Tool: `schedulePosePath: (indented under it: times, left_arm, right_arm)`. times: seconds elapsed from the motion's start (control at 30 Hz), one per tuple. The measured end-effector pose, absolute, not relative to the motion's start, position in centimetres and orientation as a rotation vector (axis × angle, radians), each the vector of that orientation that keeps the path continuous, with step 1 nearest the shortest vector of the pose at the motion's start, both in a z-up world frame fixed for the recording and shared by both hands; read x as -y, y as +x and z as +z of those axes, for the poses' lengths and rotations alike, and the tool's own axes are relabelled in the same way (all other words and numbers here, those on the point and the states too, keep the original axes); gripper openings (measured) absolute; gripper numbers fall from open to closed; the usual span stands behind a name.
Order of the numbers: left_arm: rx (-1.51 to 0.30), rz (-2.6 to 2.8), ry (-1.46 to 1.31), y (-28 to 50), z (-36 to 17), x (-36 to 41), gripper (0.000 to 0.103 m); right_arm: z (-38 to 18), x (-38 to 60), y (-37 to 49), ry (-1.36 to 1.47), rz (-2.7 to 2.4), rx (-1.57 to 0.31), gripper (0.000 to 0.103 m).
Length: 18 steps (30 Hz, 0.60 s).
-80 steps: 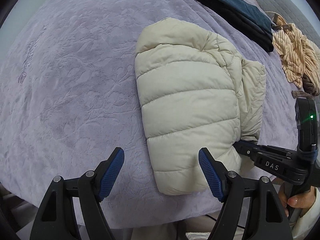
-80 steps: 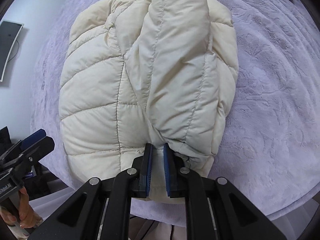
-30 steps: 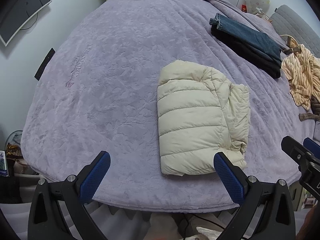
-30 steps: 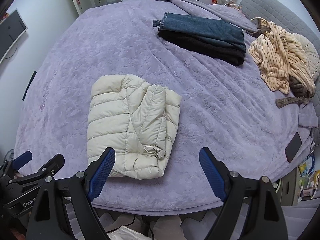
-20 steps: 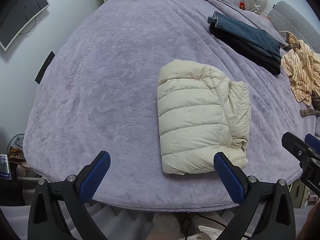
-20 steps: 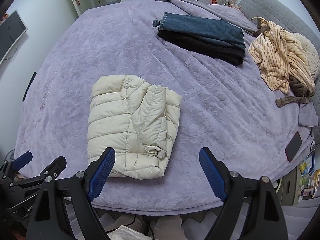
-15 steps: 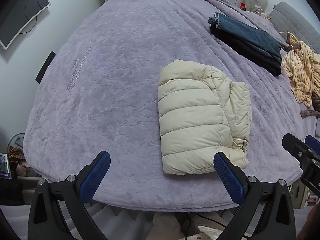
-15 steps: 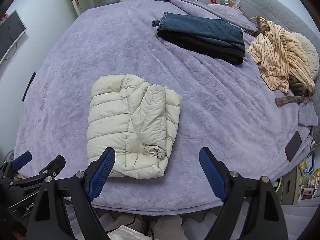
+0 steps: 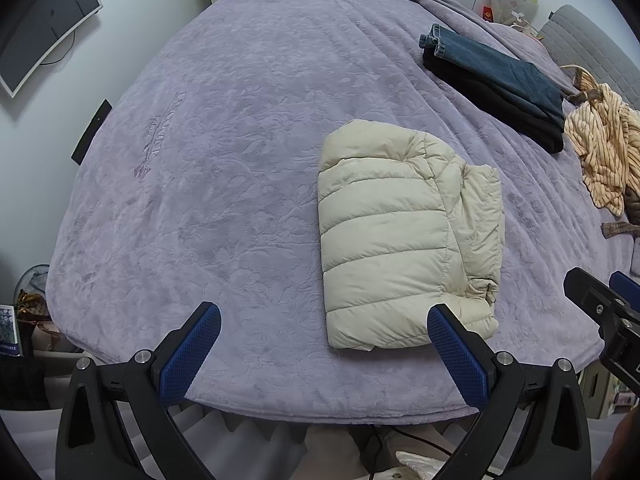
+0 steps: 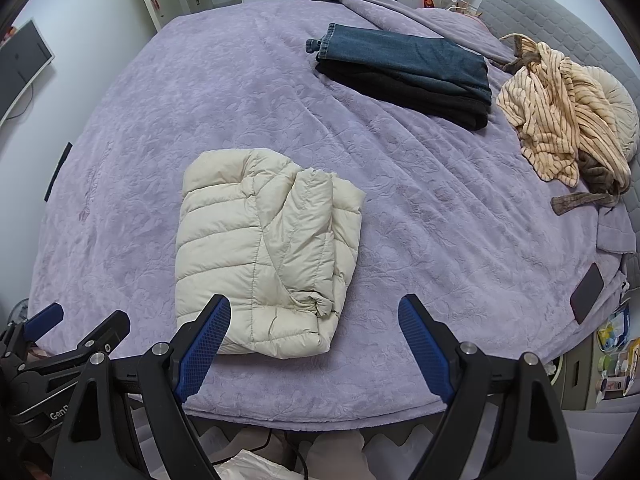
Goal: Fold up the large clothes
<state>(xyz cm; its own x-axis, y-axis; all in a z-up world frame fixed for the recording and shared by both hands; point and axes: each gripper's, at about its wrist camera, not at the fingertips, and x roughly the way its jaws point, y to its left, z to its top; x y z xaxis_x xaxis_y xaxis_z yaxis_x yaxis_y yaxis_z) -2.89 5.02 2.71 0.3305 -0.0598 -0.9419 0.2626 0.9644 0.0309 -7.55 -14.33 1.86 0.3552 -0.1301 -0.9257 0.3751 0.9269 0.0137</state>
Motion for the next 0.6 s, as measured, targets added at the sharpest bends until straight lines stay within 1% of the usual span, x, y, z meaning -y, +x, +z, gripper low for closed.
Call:
schedulePosePath:
  times: [0.6]
  left_arm:
    - [-1.214, -0.202, 0.193, -3.07, 2.79, -5.10, 0.103]
  right_arm:
    - [1.89, 14.17, -7.69, 0.223, -0.337, -1.162, 0.088]
